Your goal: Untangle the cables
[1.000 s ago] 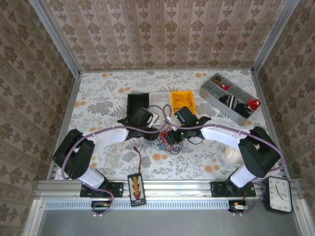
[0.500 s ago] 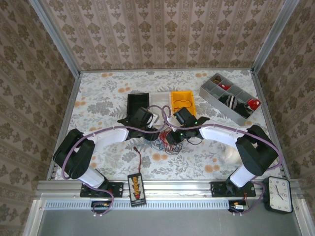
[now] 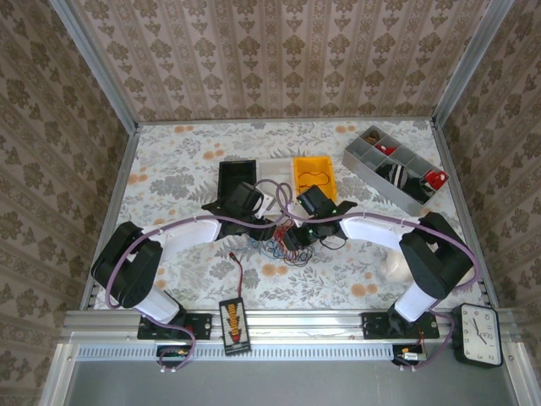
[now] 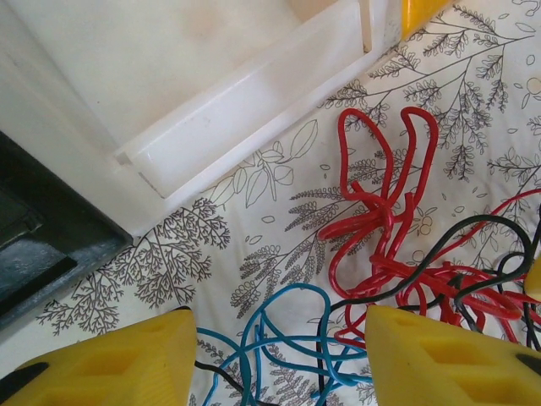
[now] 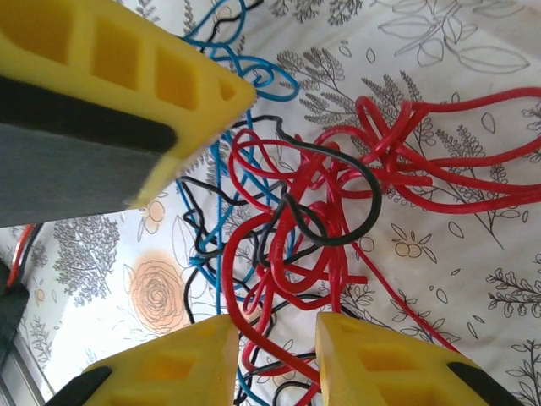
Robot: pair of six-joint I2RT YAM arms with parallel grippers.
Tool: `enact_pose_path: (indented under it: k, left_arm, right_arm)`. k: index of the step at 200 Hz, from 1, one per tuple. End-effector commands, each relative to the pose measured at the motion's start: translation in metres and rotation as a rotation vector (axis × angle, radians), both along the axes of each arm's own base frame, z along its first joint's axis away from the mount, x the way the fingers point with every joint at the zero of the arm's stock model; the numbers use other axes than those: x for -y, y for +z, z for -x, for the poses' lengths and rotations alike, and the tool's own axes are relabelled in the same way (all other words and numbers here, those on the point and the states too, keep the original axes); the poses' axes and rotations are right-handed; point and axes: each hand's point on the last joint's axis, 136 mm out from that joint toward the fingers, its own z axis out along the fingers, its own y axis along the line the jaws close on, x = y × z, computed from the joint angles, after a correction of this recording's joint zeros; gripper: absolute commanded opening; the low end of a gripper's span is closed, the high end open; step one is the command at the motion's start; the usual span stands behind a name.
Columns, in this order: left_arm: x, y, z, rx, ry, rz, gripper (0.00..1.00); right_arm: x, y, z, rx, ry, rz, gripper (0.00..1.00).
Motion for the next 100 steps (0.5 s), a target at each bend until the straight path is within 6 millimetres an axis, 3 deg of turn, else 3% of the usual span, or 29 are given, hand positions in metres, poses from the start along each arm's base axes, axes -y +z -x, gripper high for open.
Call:
enact_pose_path:
  k: [1, 23, 63, 100]
  left_arm:
    - [0.007, 0.005, -0.001, 0.007, -0.034, 0.008, 0.55]
    - [0.009, 0.005, -0.001, 0.0, -0.034, 0.017, 0.55]
    - [0.018, 0.003, 0.003, -0.014, -0.068, 0.025, 0.55]
    - [0.027, -0.009, 0.004, -0.043, -0.099, 0.015, 0.54]
  right_arm:
    - [-0.008, 0.0, -0.003, -0.002, 0.015, -0.006, 0.31]
    - [-0.009, -0.001, -0.004, 0.001, 0.005, -0.012, 0.27]
    - [-0.005, 0.006, -0.004, 0.025, -0.01, -0.021, 0.07]
    - [-0.001, 0.02, -0.004, 0.051, -0.039, -0.061, 0.03]
